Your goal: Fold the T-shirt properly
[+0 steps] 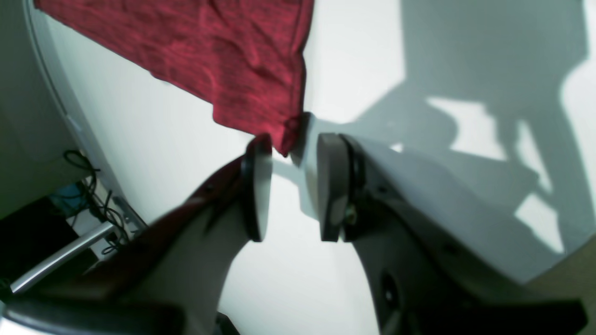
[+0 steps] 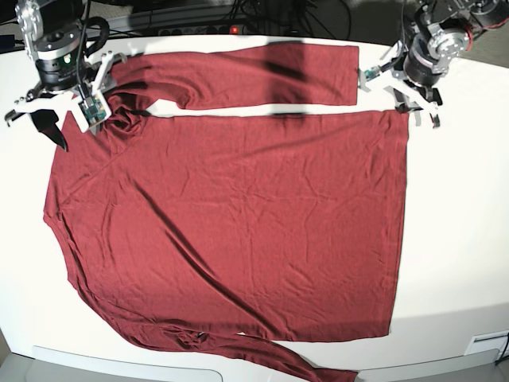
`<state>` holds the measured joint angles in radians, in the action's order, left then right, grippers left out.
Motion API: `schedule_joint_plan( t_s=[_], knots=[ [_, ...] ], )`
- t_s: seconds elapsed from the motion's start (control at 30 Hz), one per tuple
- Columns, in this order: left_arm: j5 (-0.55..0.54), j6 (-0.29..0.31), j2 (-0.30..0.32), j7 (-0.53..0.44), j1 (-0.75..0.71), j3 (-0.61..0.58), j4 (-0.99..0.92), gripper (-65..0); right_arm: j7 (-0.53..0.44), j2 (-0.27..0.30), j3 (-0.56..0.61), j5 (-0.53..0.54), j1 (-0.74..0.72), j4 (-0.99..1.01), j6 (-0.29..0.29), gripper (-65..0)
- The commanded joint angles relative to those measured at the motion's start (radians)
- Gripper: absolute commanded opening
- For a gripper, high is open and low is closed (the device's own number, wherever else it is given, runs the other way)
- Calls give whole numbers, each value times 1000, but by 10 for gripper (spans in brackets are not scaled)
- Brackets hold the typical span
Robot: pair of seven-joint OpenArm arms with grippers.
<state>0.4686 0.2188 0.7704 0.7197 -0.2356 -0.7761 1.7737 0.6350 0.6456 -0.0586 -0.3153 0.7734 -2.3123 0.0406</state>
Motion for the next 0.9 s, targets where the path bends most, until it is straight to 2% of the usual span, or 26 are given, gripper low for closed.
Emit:
schedule_joint_plan(
  t_s=[0.0,0.1,0.23,0.3,0.4,0.53,0.67,0.8,0.87],
  knots=[
    [-36,33,11,-19,4,-4,0,-469,-5,10,-6,-17,3,-18,-14,-323],
    [-47,38,11,-53,23,-4,0,-469,-2,10,-6,-17,3,-18,-14,-323],
    [-130,113,12,-32,62,-4,0,-469,5,10,-6,-17,3,-18,-14,-323],
    [-149,127,12,-32,84,-4,0,-469,5,10,-6,-17,3,-18,-14,-323],
    [-174,135,11,-38,107,-5,-19,-463,6,10,-6,-17,3,-18,-14,-323],
    [-154,137,2,-67,126,-5,-90,-459,6,-9,-6,-18,3,-18,-14,-323],
    [-152,137,-16,-63,125,-5,-148,-459,4,-39,-6,-21,3,-18,-14,-323],
    [-152,137,-19,-61,125,-5,-157,-459,6,-42,-6,-21,3,-18,-14,-323],
    [-166,136,-16,-30,125,-5,-157,-459,6,-42,-6,-21,3,-18,-14,-323]
  ],
)
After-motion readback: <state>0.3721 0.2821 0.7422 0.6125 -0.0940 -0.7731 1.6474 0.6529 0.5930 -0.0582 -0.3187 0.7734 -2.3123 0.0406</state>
